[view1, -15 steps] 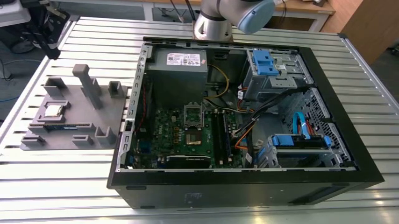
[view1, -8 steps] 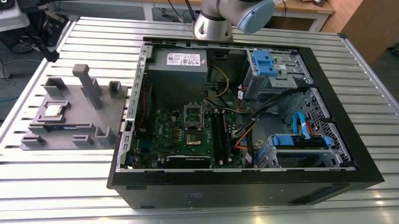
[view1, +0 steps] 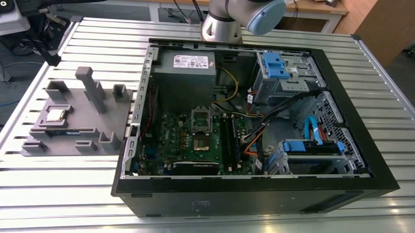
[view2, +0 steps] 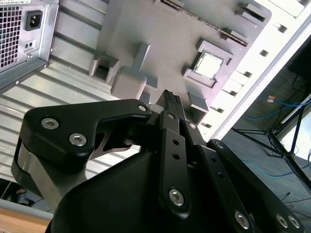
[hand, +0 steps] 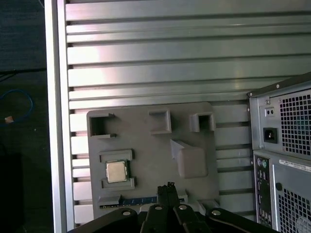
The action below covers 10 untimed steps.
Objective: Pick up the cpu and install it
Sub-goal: 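Pick up the cpu and move it towards the insertion slot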
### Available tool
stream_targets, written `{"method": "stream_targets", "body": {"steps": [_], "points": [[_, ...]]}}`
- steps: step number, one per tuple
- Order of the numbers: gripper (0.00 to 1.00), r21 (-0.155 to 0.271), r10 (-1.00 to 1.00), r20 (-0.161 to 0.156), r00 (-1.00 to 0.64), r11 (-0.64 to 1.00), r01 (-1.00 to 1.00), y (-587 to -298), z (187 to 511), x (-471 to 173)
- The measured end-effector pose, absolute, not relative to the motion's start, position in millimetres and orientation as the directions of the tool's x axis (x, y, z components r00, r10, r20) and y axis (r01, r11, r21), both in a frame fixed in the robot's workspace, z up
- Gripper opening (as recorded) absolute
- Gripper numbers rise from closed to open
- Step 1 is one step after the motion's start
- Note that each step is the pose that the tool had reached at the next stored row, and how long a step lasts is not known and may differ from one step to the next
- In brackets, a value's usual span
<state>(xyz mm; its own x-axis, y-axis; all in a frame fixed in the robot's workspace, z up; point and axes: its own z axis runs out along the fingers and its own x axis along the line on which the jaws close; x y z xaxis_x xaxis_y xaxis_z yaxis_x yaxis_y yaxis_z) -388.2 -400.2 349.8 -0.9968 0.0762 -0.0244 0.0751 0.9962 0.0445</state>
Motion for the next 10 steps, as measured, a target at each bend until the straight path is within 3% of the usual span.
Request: {"method": "stream_targets", "body": {"steps": [10], "points": [[0.11, 0.044, 0.076, -0.024, -0.997, 0.996, 0.075, -400.2, 344.8, -392.9]]}}
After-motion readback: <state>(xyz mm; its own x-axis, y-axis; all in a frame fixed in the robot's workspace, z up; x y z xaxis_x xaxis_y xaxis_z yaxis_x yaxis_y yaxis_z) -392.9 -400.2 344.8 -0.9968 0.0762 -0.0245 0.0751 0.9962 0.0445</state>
